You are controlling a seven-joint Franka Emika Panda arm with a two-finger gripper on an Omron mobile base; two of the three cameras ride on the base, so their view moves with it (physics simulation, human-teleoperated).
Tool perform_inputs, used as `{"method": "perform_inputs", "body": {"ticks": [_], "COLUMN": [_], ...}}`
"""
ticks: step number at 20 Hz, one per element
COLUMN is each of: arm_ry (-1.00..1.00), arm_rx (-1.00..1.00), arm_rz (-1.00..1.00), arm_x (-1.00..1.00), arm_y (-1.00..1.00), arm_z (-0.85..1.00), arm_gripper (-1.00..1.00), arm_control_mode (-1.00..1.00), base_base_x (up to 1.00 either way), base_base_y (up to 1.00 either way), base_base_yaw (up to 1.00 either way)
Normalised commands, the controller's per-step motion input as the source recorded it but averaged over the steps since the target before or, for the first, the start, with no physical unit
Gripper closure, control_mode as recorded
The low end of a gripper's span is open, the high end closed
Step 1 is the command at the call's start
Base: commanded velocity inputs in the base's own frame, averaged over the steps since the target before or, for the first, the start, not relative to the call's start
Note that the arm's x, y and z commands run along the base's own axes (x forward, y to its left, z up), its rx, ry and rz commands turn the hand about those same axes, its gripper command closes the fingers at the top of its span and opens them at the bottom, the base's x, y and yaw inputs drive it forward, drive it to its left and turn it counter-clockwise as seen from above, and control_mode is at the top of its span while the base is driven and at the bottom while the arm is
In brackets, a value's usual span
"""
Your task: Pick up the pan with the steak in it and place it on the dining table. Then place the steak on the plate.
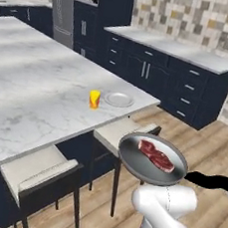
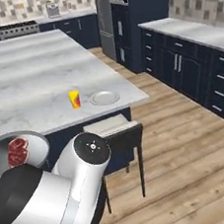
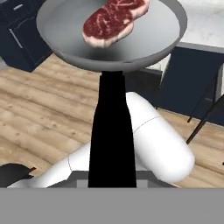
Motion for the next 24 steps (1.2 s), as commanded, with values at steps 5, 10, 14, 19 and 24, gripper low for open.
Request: {"method": "perform_inputs", "body": {"ticks": [5,10,14,19,24], "arm_ry": [0.0,0.0,0.0,0.0,0.0], "arm_rx": [0.0,0.0,0.0,0.0,0.0], "arm_rz": [0.0,0.0,0.0,0.0,0.0], "arm_x": [0.0,0.0,0.0,0.0,0.0], "arm_y": [0.0,0.0,0.0,0.0,0.0], "arm_z": [0.0,0.0,0.0,0.0,0.0], "arm_gripper": [1.0,1.0,1.0,1.0,1.0], "arm_control_mode": [1.0,1.0,1.0,1.0,1.0], "base_base_x": [0.0,0.0,0.0,0.02,0.24], "base_base_y": [0.0,0.0,-0.04,-0.81,-0.54], "base_base_yaw": [0.48,0.47,0.13,0.07,0.09]}}
